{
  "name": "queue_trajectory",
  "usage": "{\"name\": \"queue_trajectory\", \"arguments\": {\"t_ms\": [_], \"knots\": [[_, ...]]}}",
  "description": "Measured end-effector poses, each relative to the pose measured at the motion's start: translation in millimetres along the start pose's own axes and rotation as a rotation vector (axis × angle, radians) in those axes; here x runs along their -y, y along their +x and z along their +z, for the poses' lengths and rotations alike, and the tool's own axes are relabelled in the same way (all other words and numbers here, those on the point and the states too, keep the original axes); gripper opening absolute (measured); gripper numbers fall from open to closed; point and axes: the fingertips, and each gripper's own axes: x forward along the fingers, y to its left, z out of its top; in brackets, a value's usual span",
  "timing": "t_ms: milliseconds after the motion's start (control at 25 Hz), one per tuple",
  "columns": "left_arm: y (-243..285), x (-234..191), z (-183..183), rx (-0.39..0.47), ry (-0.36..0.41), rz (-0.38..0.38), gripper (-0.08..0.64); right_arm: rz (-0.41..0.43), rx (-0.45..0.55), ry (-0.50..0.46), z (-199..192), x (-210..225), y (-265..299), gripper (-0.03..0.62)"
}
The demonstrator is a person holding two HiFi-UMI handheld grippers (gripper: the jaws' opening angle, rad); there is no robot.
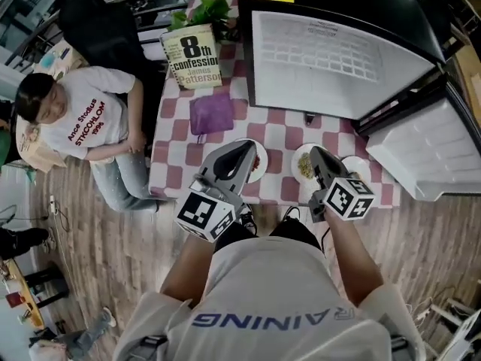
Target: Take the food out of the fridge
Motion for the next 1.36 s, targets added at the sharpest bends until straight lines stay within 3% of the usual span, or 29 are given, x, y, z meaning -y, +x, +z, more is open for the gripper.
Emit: {"name": "queue_trajectory", "arguments": {"t_ms": [160, 360, 520, 1360], "knots": [[22.8, 18.9, 18.9, 0.020, 0.029, -0.042, 0.006, -0.017, 0.131, -0.154, 63.8, -6.7, -38.8, 0.021], [47.9, 38.3, 48.4, 0.059, 0.077, -0.077, 0.006, -0.020, 0.284, -0.224, 135.4, -16.2, -83.5, 0.021], [57.0, 53.7, 68.7, 0.081, 0.115, -0.106, 0.006, -0.018, 0.343, -0.315, 167.3, -28.3, -107.4, 0.021], [46.5, 52.6, 81.2, 0.094, 0.128, -0.100, 0.006, 0.003, 0.351, -0.336, 175.0, -49.1, -110.3, 0.020]]}}
